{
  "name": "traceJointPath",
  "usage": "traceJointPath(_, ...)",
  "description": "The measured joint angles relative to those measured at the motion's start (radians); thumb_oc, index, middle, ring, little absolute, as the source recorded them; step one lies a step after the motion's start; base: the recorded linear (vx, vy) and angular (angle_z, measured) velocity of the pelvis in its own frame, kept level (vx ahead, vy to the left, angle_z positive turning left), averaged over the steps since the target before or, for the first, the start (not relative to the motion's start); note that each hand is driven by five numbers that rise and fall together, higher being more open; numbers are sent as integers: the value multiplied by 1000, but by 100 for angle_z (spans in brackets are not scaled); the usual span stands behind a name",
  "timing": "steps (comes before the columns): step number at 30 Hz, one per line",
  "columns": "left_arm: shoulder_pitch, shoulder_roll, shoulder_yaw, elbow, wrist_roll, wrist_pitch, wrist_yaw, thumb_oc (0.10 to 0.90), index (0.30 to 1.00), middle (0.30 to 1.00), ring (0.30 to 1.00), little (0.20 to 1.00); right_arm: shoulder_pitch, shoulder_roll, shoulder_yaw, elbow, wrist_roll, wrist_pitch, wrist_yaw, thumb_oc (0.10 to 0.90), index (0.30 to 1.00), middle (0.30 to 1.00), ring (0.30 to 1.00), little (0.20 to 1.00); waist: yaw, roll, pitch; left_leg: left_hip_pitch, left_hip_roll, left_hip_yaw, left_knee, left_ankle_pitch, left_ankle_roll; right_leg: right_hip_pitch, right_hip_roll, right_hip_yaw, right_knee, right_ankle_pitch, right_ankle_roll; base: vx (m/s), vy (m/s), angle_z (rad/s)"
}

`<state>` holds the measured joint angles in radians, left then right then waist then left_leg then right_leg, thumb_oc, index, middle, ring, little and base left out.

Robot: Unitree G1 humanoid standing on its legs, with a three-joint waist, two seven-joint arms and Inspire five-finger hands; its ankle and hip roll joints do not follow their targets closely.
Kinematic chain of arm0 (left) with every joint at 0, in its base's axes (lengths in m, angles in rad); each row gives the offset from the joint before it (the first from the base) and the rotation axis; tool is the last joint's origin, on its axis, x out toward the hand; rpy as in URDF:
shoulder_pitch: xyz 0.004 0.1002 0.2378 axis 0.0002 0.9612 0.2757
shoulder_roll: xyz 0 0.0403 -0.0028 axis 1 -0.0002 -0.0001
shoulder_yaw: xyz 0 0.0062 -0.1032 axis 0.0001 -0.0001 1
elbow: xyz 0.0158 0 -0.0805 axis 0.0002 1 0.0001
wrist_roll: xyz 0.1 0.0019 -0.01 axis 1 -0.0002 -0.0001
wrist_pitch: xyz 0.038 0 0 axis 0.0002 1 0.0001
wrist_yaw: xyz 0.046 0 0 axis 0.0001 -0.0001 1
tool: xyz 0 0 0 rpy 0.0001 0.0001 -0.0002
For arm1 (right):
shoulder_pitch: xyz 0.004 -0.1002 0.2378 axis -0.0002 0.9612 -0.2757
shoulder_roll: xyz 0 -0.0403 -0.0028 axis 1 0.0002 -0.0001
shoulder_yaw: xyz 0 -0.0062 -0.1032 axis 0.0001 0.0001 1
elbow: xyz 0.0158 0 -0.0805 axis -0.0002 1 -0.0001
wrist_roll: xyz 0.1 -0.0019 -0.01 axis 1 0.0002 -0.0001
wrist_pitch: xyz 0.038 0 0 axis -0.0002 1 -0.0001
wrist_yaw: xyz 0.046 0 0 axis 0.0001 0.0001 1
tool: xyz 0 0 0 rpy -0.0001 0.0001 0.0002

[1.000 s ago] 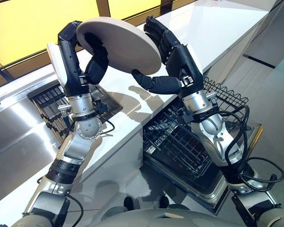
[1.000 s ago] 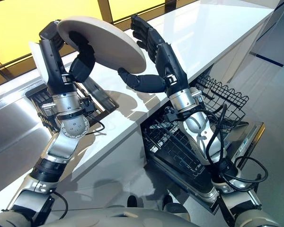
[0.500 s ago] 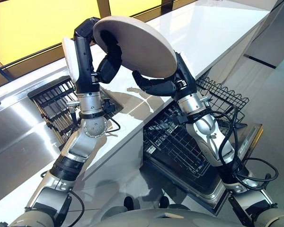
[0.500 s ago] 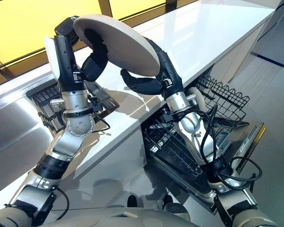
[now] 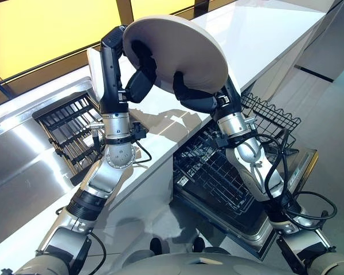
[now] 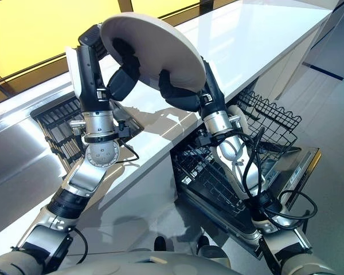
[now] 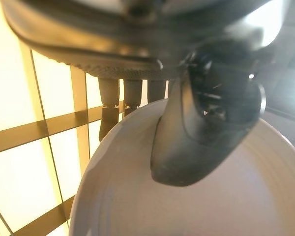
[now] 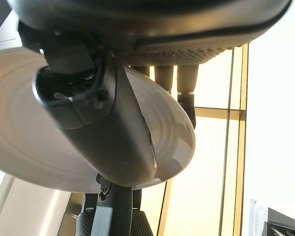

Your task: Pick up plates and place into dishwasher.

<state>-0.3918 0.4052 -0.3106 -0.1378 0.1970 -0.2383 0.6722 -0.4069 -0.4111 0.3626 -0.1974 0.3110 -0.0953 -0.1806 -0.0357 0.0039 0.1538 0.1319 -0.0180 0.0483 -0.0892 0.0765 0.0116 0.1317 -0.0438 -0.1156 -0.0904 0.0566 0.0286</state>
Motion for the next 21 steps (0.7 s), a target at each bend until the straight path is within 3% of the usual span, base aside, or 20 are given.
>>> traceJointPath(1,0,0,0,0,-1,0,-2,100,300,300,300,200,0,0,0,1,0,0,0,800,900,900,900,900,0,0,0,0,0,0,0,0,0,0,0,0,0,0,0,0,0,0)
traceJointPath(10,1,0,0,14,-6,0,-20,100,300,300,300,200,1,0,4,5,35,-1,50,800,900,900,900,900,4,0,0,0,0,-1,0,0,0,0,0,-3,0,0,0,0,0,0)
traceJointPath(11,1,0,0,14,-20,0,-30,100,300,300,300,200,1,0,4,5,59,-1,59,314,484,484,484,414,5,0,0,0,0,-1,0,0,0,1,0,-3,0,0,0,0,0,0)
traceJointPath(12,1,0,0,15,-37,0,-39,100,300,300,300,200,1,2,4,5,84,-1,64,100,300,300,300,200,5,0,0,0,0,-1,0,0,0,1,0,-3,0,0,0,0,0,0)
traceJointPath(14,2,-2,-2,28,-88,0,-61,100,300,300,300,200,1,8,5,5,124,-1,80,100,300,300,300,200,4,0,0,0,0,-1,0,0,0,1,0,-3,0,0,0,0,0,0)
traceJointPath(15,2,-5,-3,38,-117,0,-74,149,342,342,342,249,2,10,5,5,133,-1,83,100,300,300,300,200,5,0,0,0,0,-2,0,0,0,1,0,-4,0,0,0,0,0,0)
traceJointPath(21,36,-25,-9,43,-176,0,-96,111,309,309,309,211,4,26,-2,15,138,-1,71,100,300,300,300,200,4,0,0,1,0,-2,0,1,0,2,0,-3,0,0,0,0,0,0)
